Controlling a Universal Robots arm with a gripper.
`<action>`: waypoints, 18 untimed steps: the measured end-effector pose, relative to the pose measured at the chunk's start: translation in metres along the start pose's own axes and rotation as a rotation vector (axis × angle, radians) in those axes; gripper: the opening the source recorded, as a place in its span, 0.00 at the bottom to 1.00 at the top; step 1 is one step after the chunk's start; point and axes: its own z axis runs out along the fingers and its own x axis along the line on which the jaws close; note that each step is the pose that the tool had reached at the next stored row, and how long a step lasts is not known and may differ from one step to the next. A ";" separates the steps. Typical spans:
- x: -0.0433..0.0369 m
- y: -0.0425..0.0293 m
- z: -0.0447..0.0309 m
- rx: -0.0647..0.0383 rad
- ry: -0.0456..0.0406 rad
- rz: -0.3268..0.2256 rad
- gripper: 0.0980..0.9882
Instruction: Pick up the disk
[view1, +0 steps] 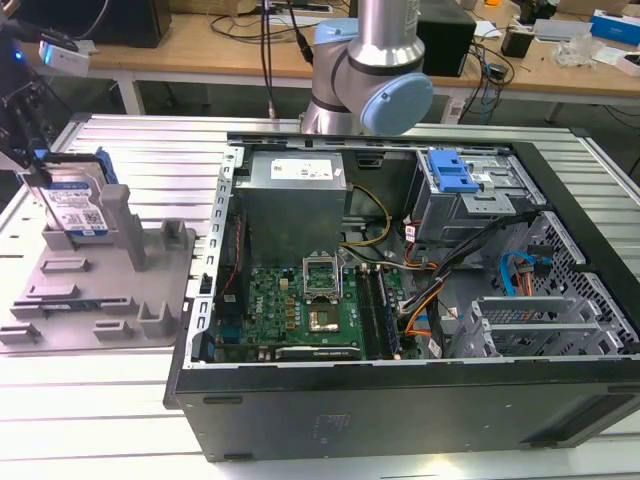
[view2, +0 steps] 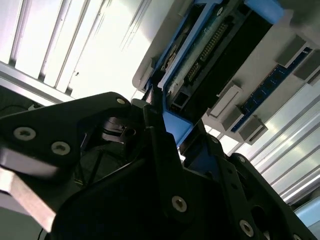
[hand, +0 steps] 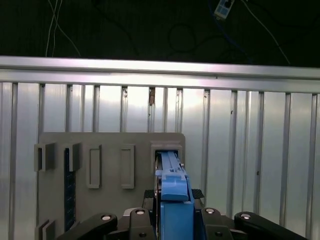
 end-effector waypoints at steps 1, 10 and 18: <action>0.0009 0.0000 -0.0033 0.000 -0.0085 0.000 0.30; 0.0053 0.0006 -0.0463 0.002 -0.0520 0.000 0.30; 0.0091 0.0011 -0.0844 0.002 -0.0624 0.000 0.30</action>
